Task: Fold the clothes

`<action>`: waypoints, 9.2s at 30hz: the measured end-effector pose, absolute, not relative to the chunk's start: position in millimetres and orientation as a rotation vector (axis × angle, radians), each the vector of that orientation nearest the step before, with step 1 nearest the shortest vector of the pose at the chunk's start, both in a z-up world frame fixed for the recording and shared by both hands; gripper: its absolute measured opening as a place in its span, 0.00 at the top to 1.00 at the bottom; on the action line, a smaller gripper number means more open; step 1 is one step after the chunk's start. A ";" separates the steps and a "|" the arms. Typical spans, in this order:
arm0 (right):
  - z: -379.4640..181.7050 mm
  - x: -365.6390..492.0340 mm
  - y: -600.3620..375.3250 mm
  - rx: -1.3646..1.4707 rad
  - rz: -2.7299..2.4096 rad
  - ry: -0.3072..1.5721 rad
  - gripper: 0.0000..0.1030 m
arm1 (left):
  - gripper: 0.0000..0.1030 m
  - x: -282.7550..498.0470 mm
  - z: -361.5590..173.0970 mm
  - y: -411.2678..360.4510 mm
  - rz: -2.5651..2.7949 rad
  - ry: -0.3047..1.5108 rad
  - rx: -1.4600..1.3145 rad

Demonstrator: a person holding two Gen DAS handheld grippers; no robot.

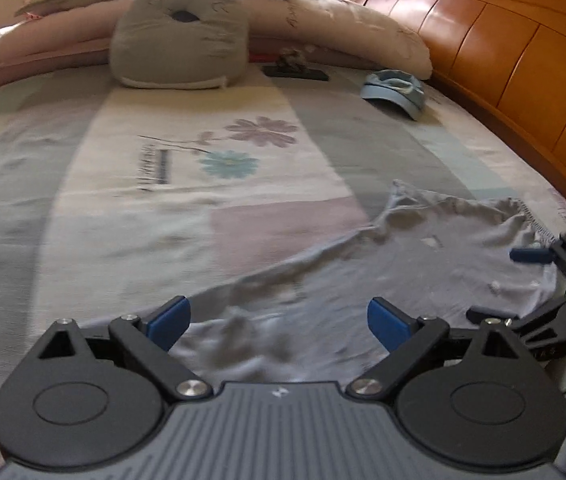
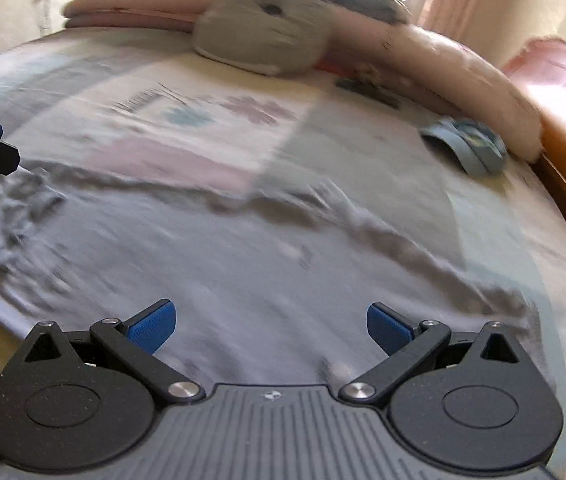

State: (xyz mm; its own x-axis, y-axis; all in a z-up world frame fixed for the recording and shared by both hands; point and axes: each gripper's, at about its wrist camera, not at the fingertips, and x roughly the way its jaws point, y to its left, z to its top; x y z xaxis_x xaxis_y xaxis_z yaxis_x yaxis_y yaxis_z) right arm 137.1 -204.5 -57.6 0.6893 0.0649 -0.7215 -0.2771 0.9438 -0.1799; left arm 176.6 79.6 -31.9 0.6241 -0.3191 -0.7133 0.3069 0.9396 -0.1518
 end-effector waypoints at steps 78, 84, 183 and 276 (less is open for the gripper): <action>-76.1 92.3 -447.3 0.654 0.142 0.643 0.00 | 0.01 126.3 -78.4 -45.2 -0.375 0.784 -0.008; -100.0 93.9 -485.2 0.845 0.124 0.669 0.00 | 0.01 126.2 -75.9 -48.8 -0.412 0.784 -0.038; -73.4 153.7 -431.4 0.485 0.022 0.630 0.89 | 0.01 131.4 -34.1 -4.5 -0.465 0.831 0.200; -25.6 121.6 93.9 -0.395 0.689 0.691 0.86 | 0.01 81.4 -38.4 239.4 -0.320 0.882 0.108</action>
